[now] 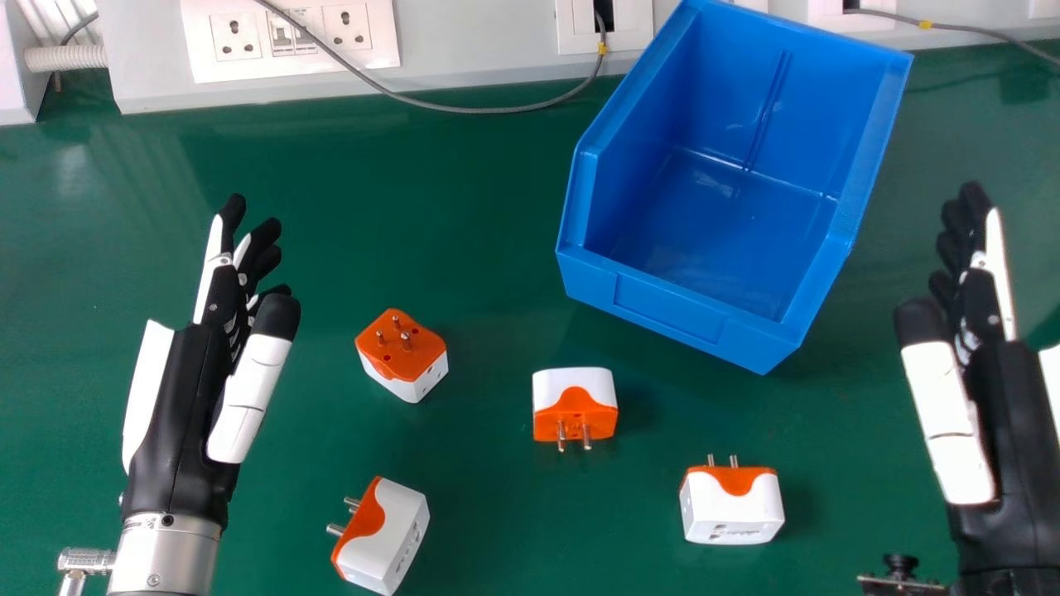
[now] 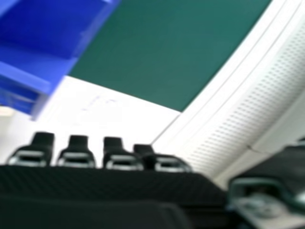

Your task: Pick all objects and put in blue box

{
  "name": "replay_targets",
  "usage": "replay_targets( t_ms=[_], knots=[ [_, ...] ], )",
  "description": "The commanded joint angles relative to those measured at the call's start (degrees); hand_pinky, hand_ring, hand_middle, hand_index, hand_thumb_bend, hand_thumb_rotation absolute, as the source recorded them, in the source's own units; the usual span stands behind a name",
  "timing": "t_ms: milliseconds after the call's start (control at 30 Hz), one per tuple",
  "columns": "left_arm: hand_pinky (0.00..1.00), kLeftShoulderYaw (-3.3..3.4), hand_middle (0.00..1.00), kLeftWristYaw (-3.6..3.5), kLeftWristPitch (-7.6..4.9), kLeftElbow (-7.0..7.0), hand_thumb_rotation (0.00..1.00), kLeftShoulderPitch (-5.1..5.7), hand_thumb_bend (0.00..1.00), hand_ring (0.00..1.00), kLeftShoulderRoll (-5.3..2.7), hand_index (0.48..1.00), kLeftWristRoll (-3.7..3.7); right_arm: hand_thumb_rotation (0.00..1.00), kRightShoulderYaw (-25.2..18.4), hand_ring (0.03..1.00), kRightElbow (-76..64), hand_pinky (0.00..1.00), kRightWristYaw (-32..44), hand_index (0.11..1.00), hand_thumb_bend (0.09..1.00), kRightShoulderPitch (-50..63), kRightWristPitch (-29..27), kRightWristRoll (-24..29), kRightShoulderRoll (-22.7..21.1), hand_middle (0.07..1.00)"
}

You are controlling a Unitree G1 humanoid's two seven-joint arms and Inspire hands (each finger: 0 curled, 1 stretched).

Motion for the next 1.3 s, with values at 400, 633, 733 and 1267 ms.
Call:
replay_targets(
  t_ms=[400, 633, 733, 1267],
  knots=[
    [0.89, 3.09, 0.97, -4.6, 7.6, -4.12, 1.0, -0.78, 0.77, 0.96, 1.32, 1.0, -7.98, 1.0, 0.21, 1.0, 0.25, 0.98, 0.95, 1.0, 0.444, -2.09, 0.38, 1.12, -0.84, 1.0],
    [0.9, 3.51, 0.97, -4.29, 7.53, -3.95, 1.0, -0.91, 0.76, 0.96, 1.05, 1.0, -8.22, 1.0, 0.11, 1.0, -1.04, 0.99, 1.16, 1.0, 0.444, -1.59, 1.74, 1.48, -0.91, 1.0],
    [0.9, 3.24, 0.97, -3.62, 8.48, -5.49, 1.0, -0.45, 0.75, 0.96, 0.71, 1.0, -7.48, 1.0, -0.19, 1.0, -1.7, 0.99, 1.36, 1.0, 0.446, -1.22, 2.06, 1.96, -1.09, 1.0],
    [0.9, 2.95, 0.97, -3.14, 9.8, -8.77, 1.0, 0.76, 0.76, 0.96, 0.14, 1.0, -5.74, 1.0, -0.49, 1.0, -7.16, 0.98, -0.17, 1.0, 0.439, 0.9, -2.01, -1.76, -0.67, 1.0]
  ],
)
